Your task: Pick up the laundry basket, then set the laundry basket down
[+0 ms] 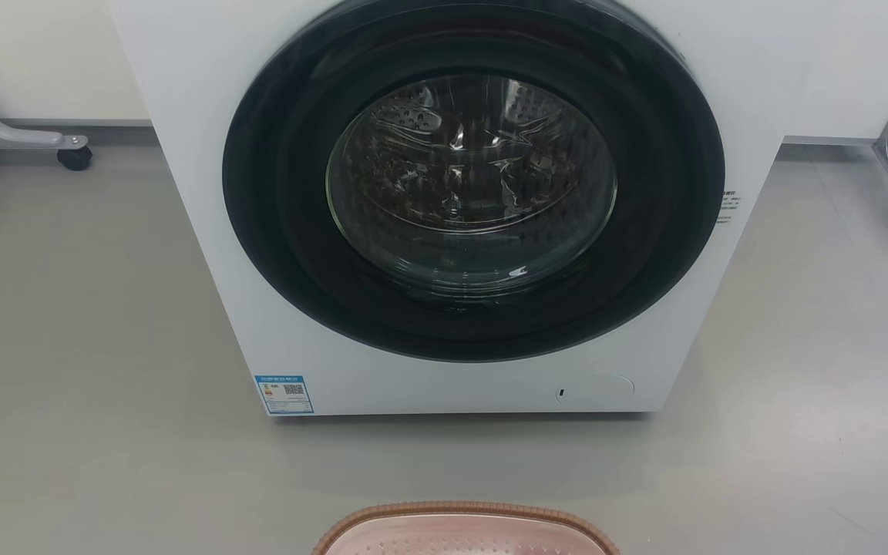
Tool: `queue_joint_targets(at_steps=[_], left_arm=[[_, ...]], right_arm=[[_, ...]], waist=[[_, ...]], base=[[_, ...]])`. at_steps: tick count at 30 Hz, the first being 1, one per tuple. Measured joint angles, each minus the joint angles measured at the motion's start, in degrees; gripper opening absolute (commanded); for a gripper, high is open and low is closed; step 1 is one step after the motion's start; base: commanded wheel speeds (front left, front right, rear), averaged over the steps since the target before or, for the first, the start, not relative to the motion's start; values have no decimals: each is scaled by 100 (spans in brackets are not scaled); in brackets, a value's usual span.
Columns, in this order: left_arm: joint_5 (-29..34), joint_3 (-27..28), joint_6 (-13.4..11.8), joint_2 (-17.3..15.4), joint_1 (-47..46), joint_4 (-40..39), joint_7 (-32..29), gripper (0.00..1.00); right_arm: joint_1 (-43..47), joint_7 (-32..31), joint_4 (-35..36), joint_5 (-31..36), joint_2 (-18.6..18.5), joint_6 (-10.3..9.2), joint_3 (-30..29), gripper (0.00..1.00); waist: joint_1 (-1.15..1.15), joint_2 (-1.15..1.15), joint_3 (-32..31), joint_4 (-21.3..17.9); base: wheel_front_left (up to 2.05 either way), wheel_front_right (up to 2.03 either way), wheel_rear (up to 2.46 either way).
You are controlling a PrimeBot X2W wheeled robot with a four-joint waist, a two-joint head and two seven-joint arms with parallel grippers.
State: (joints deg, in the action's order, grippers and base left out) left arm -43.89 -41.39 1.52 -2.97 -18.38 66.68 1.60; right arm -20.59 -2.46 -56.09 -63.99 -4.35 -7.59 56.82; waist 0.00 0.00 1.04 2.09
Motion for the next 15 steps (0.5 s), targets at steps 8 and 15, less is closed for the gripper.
queue_joint_targets(at_steps=[8,15], left_arm=[[-135,-49,-8,-9,1,-1,-2,0],[-176,-116,-10,-13,5,0,-5,0]], right_arm=[[-7,2,-16,-114,-3,-7,113,0],[-8,10,-33,-192,-5,-32,205,0]], waist=[[0,0,-7,-8],[0,0,-25,-18]], base=[[0,0,0],[0,0,0]])
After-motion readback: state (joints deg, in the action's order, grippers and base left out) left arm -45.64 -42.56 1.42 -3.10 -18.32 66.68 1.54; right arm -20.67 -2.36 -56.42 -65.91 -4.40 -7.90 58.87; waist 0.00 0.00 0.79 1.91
